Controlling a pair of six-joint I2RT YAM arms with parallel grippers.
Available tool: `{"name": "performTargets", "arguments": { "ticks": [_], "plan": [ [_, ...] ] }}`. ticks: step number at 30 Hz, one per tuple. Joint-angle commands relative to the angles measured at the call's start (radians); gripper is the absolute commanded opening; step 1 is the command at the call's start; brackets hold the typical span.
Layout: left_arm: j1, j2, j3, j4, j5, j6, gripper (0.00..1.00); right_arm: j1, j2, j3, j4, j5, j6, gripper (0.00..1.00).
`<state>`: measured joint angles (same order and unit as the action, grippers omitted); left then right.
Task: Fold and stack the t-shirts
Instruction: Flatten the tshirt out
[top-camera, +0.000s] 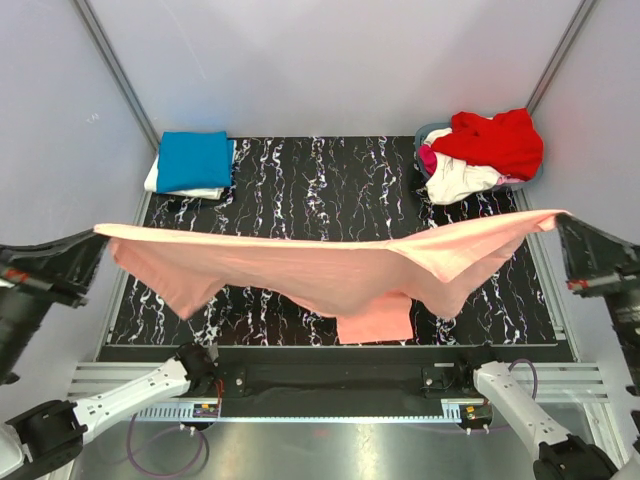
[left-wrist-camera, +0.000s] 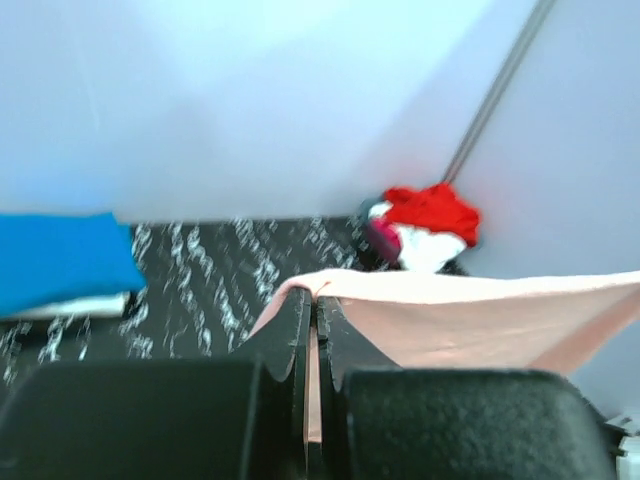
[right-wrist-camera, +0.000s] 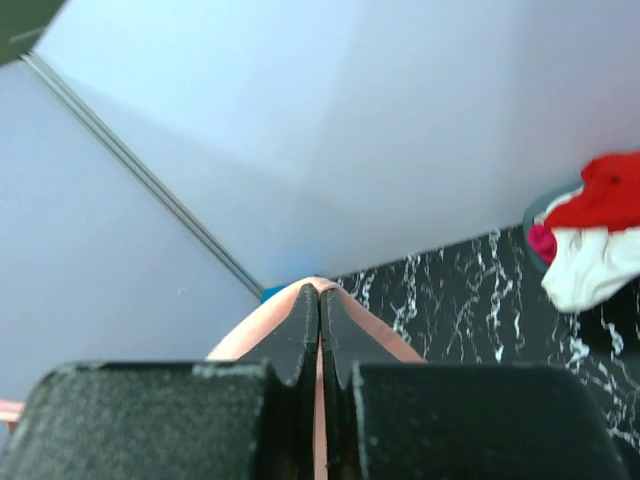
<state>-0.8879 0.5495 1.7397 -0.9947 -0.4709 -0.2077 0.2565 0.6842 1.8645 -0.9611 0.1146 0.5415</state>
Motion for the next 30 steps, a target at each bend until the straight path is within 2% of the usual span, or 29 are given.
{"name": "performTargets", "arguments": {
  "ticks": [1,5,9,13,17,18,21,22,24,25,26,27,29,30],
  "plan": [
    [0.004,0.004,0.075,0.099,0.09,0.112,0.0,0.006,0.012,0.102,0.076,0.068,-0.089,0.0],
    [0.004,0.023,0.161,0.087,0.152,0.148,0.0,0.006,0.073,0.263,0.012,0.141,-0.11,0.0],
    [0.004,0.015,0.143,0.116,0.166,0.166,0.01,0.006,0.112,0.311,0.039,0.14,-0.132,0.0],
    [0.004,0.045,0.008,0.136,0.094,0.182,0.01,0.006,0.222,0.309,0.045,0.157,-0.152,0.0],
    [0.003,0.104,-0.157,0.171,-0.071,0.179,0.0,0.006,0.397,0.331,-0.037,0.212,-0.147,0.0],
    [0.003,0.137,-0.222,0.183,-0.139,0.179,0.0,0.004,0.458,0.297,-0.037,0.215,-0.135,0.0],
    [0.006,0.219,-0.314,0.208,-0.216,0.18,0.0,0.006,0.54,0.204,0.01,0.185,-0.117,0.0],
    [0.013,0.243,-0.345,0.238,-0.233,0.189,0.0,0.006,0.617,0.156,0.033,0.186,-0.104,0.0],
    [0.122,0.329,-0.417,0.269,-0.163,0.191,0.0,0.006,0.723,0.142,0.041,0.163,-0.097,0.0],
    [0.198,0.37,-0.431,0.301,-0.097,0.183,0.0,0.006,0.841,0.142,0.05,0.157,-0.078,0.0],
    [0.378,0.416,-0.443,0.318,0.076,0.176,0.0,0.006,0.904,0.148,0.061,0.152,-0.069,0.0],
    [0.462,0.535,-0.456,0.335,0.151,0.169,0.0,0.006,0.97,0.156,0.073,0.171,-0.057,0.0],
    [0.609,0.689,-0.43,0.358,0.195,0.157,0.0,-0.008,1.191,0.24,0.114,0.189,-0.04,0.0],
    [0.641,0.852,-0.36,0.366,0.208,0.159,0.0,-0.017,1.281,0.315,0.096,0.188,-0.038,0.0]
  ]
}}
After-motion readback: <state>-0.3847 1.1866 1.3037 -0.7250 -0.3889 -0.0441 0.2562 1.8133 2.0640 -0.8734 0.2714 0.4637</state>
